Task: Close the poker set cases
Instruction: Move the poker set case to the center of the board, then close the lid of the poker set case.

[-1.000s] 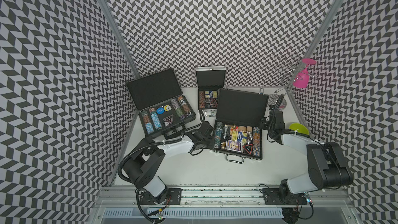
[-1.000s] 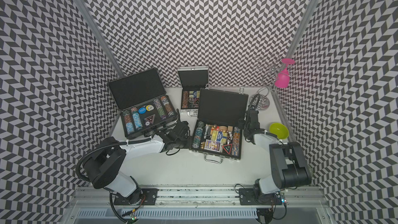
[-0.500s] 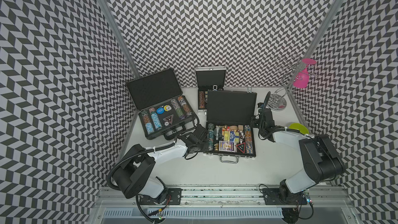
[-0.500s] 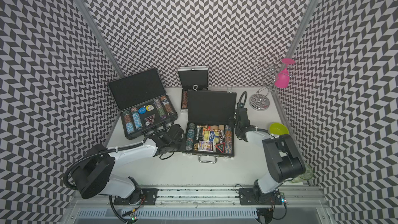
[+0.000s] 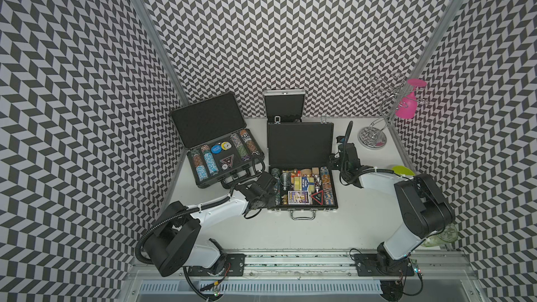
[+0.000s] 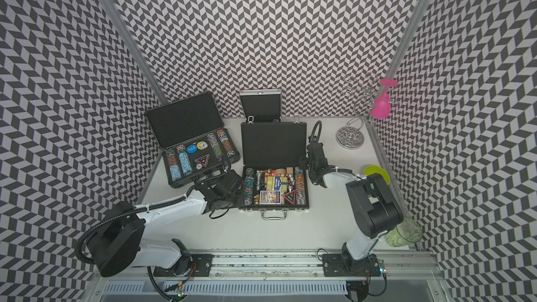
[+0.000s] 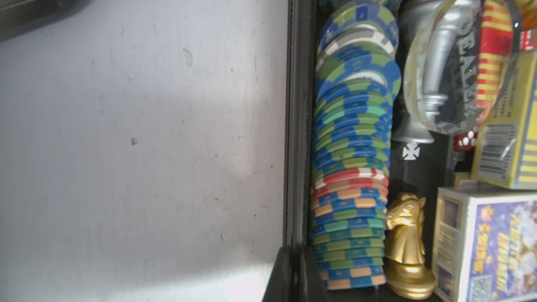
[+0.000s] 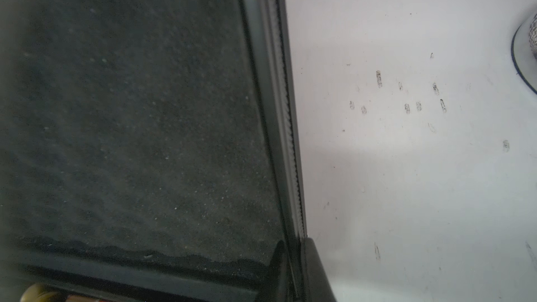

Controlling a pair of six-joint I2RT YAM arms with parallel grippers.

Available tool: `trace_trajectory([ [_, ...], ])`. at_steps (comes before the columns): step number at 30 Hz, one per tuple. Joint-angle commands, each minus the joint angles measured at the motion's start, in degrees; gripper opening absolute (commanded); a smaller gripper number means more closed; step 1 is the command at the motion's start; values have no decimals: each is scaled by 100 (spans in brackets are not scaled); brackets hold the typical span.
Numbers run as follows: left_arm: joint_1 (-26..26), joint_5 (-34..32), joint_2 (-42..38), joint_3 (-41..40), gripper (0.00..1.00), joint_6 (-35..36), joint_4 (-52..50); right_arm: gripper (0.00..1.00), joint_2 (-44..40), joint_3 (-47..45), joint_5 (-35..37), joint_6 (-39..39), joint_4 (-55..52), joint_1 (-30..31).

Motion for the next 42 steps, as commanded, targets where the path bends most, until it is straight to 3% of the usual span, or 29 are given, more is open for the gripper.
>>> trace_trajectory([
  [1, 91, -92, -19, 0, 5, -246, 233, 17, -45, 164, -643, 42, 344, 278],
  [11, 384, -262, -285, 333, 18, 69, -172, 34, -457, 113, -254, -121, 50, 252],
  [19, 864, -290, -616, 608, 36, 546, -309, 43, -768, 16, -38, -220, -94, 138],
  [24, 1132, -102, -396, 1106, 49, 986, -78, 49, -1126, -16, 32, -286, -237, 111],
  [30, 1680, 685, 157, 1781, 80, 1406, 498, 58, -1298, 20, 138, -301, -390, 76],
  [32, 1835, 881, 224, 1851, 100, 1413, 749, 59, -1295, 24, 114, -301, -381, 80],
  [35, 2193, 1244, 247, 1805, 100, 1287, 1183, 59, -1238, 42, 95, -305, -373, 74],
  [38, 2637, 2171, 277, 1667, 100, 1330, 1893, 60, -1198, 42, 62, -280, -349, 67],
  [40, 2893, 3121, 395, 1654, 100, 1637, 2437, 60, -1191, 33, -18, -256, -306, 66],
  [42, 2997, 3554, 620, 1940, 100, 2175, 2344, 60, -1196, 22, -74, -226, -269, 68],
])
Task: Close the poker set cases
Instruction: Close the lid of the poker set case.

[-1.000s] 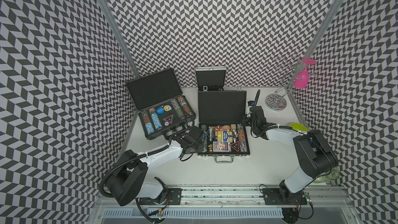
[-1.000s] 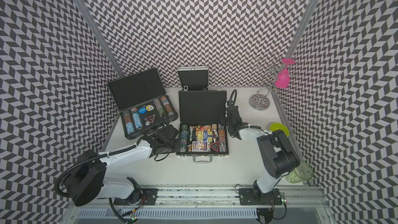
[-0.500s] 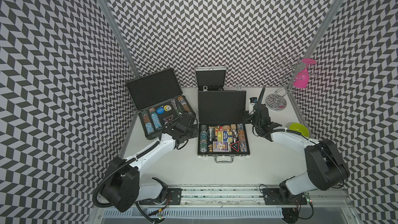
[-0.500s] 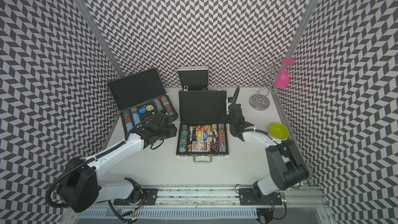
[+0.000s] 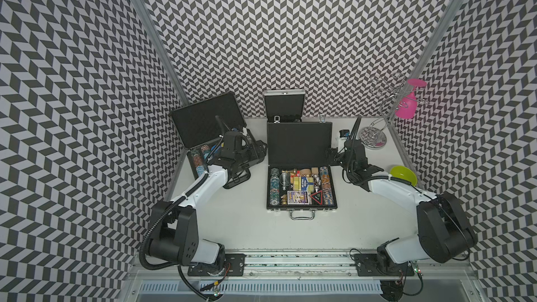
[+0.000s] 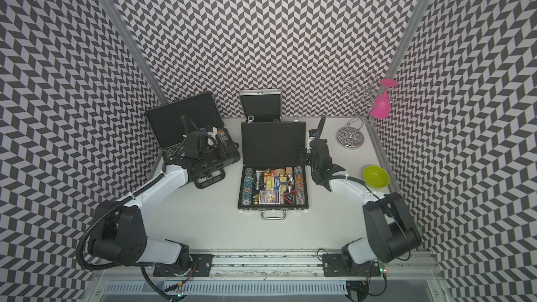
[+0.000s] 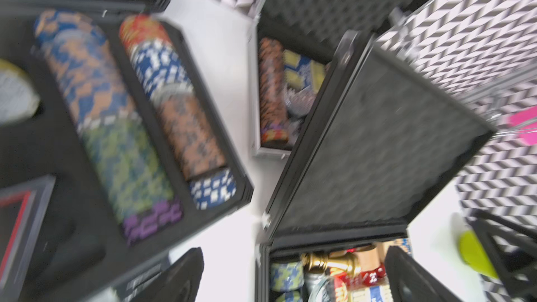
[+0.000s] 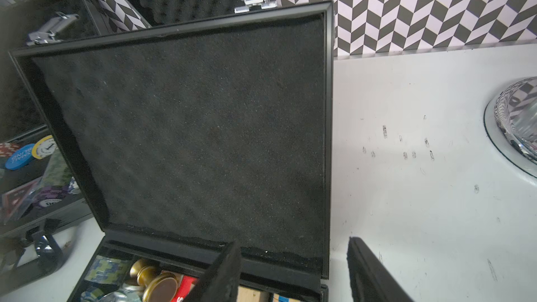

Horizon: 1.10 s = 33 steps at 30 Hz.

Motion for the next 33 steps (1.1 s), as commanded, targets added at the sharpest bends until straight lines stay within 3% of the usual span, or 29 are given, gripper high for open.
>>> trace_trajectory([
  [1, 149, 1225, 360, 390, 100, 900, 491, 60, 2, 26, -113, 4, 162, -31],
  [14, 422, 2097, 1638, 1196, 100, 1577, 1083, 60, -83, 16, -237, 121, 73, -23],
  [33, 213, 2841, 2721, 1809, 100, 1994, 1169, 60, -155, -220, -312, 199, 95, -16],
])
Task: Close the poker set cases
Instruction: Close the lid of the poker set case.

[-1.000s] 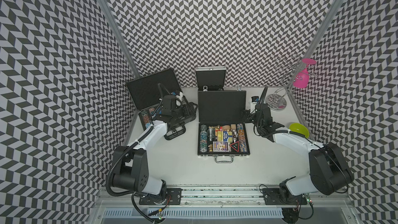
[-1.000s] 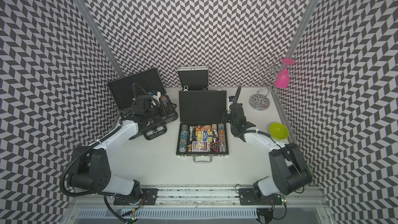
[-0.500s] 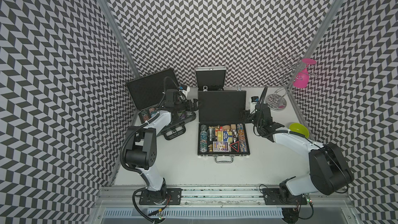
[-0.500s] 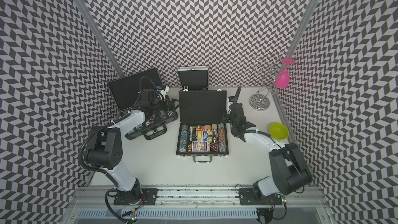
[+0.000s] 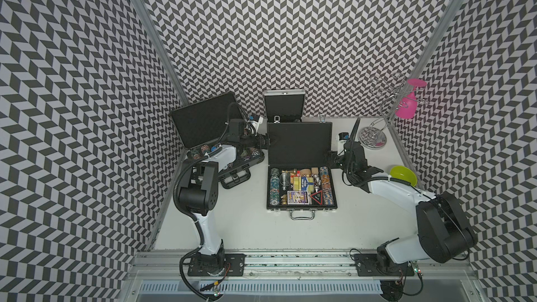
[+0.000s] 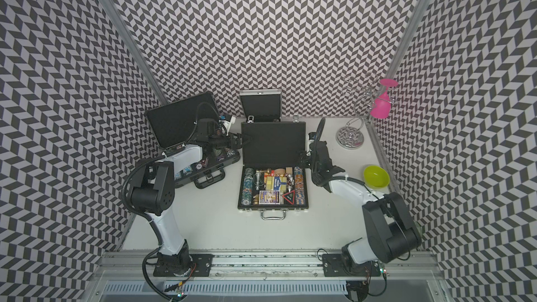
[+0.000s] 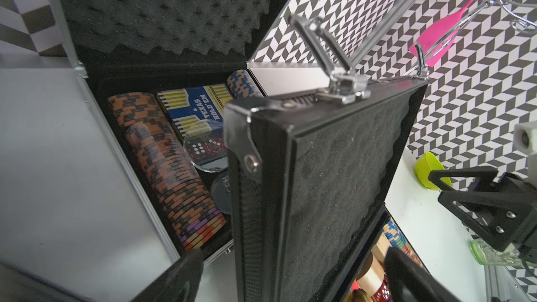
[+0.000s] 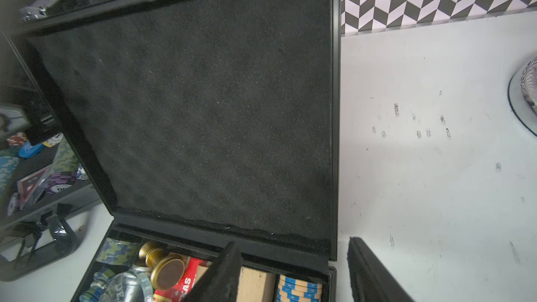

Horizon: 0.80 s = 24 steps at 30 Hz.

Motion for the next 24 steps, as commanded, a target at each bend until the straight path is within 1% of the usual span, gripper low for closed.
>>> trace_trajectory([
  [1, -74, 237, 89, 160, 100, 179, 63, 60, -160, -92, -116, 6, 221, -23],
  [6, -183, 411, 47, 187, 100, 334, 25, 60, -219, -163, -146, 41, 222, -21],
  [10, -202, 366, -120, 200, 100, 527, -154, 60, -301, -246, -154, 61, 249, -22],
  [15, -202, 471, -391, 105, 99, 702, -254, 60, -344, -295, -189, 65, 239, -27],
  [21, -202, 385, -688, -102, 98, 656, -242, 60, -417, -377, -453, 102, 203, -18],
  [24, -210, 329, -873, -243, 98, 629, -209, 60, -447, -421, -220, 289, 81, -24],
])
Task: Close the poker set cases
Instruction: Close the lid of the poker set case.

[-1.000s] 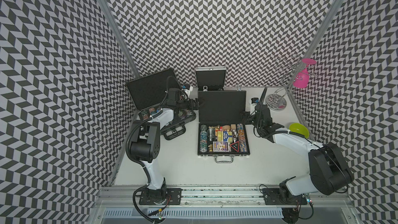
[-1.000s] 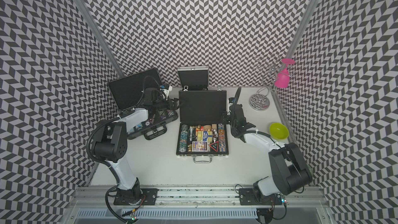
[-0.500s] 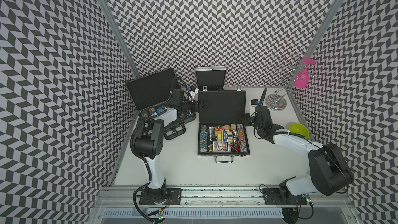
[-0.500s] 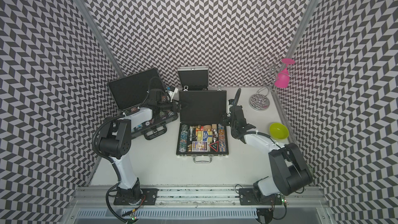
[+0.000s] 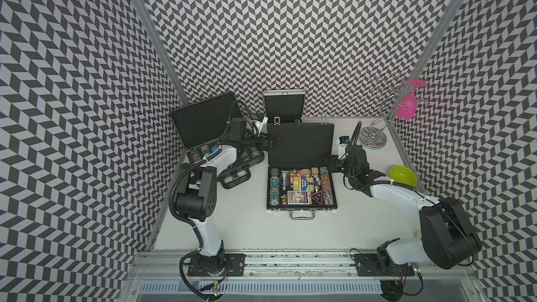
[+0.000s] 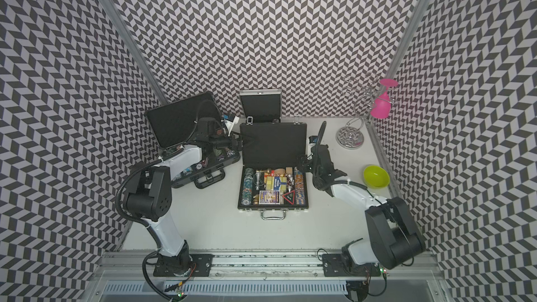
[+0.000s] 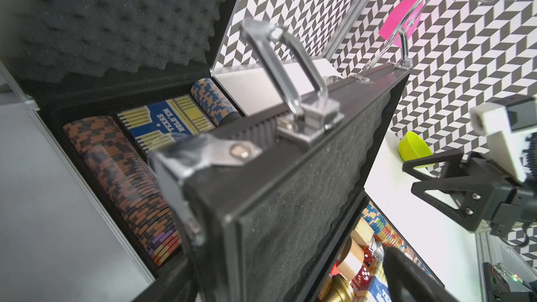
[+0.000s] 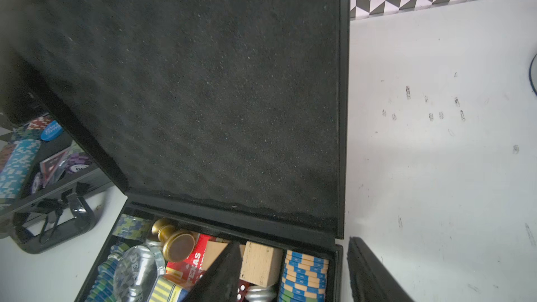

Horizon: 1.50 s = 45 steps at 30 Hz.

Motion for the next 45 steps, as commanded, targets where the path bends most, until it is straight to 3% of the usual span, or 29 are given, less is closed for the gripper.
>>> trace_trajectory([
  [1, -53, 140, -375, -148, 98, 96, 92, 59, -167, -80, 229, 301, 20, -27],
  [4, -70, 150, -529, -270, 98, 58, 115, 59, -196, -173, 584, 664, -81, -34],
  [10, -152, 29, -860, -488, 98, 22, 76, 58, -509, -700, 465, 1429, 149, -49],
  [20, -348, -345, -1403, -905, 99, -80, -51, 57, -459, -1045, -569, 2472, 773, -472],
  [32, -545, -931, -2001, -1502, 99, -255, -211, 57, -442, -885, -1072, 2868, 942, -542],
  [45, -754, -1115, -2619, -1884, 99, -245, -715, 55, -389, -992, -1411, 3474, 1199, -843],
])
